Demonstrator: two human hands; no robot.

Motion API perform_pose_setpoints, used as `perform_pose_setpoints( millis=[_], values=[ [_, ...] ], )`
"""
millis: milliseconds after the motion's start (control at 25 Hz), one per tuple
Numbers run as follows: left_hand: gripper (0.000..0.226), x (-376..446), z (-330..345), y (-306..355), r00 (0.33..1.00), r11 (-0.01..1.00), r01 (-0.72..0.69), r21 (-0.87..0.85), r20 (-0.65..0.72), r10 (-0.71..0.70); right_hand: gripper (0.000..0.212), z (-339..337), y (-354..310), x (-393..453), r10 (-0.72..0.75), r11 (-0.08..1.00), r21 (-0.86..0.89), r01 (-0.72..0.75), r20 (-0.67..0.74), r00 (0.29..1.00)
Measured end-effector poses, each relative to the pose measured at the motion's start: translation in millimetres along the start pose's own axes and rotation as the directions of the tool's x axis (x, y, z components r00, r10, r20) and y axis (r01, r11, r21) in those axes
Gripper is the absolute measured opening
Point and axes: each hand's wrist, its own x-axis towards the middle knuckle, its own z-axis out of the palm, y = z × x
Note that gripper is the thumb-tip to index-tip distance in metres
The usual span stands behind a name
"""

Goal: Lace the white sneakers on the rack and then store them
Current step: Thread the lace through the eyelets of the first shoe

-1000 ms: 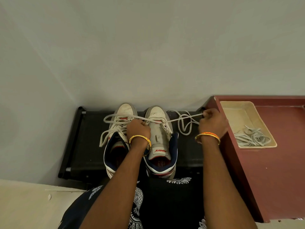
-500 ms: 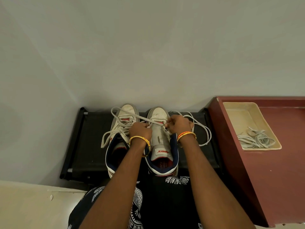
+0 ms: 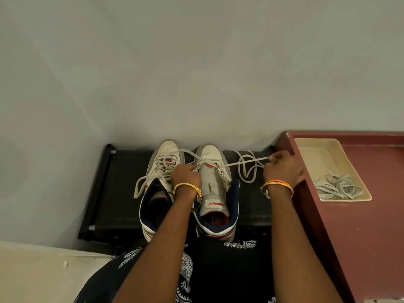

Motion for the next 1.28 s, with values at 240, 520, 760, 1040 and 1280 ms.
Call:
perform_pose_setpoints(
  millis=[240,520,760,1040,1280],
  values=[
    [0.032,0.9,-1.7,-3.3,1.000,0.999,-0.012,-0.030,0.022,0.013,0.021,35.9,-34.2,-24.4,-0.356,0.920,0.051,0.388,0.520,0.777],
    [0.031,0.7,-0.2,-3.3,1.000,0.999,0.016,-0.049,-0.009,-0.017,0.007,34.5,-37.3,-25.9,-0.295,0.944,0.010,0.330,0.478,0.828],
    [0.031,1.1,-0.4,-4.0,0.998,0.994,0.053,-0.095,-0.025,-0.056,0.014,-6.5,11.9,3.2,0.054,0.986,0.156,-0.066,0.081,0.995],
    [0.033,0.0,-0.6,-2.3,0.999,0.998,0.034,-0.059,-0.018,-0.035,0.021,25.2,-7.1,-8.5,-0.283,0.957,0.162,0.240,0.338,0.898],
    [0.032,-1.4,-1.2,-2.8,0.999,0.998,0.030,-0.048,-0.019,-0.031,0.016,45.6,-29.7,-32.1,-0.266,0.955,0.049,0.292,0.575,0.774]
  ],
)
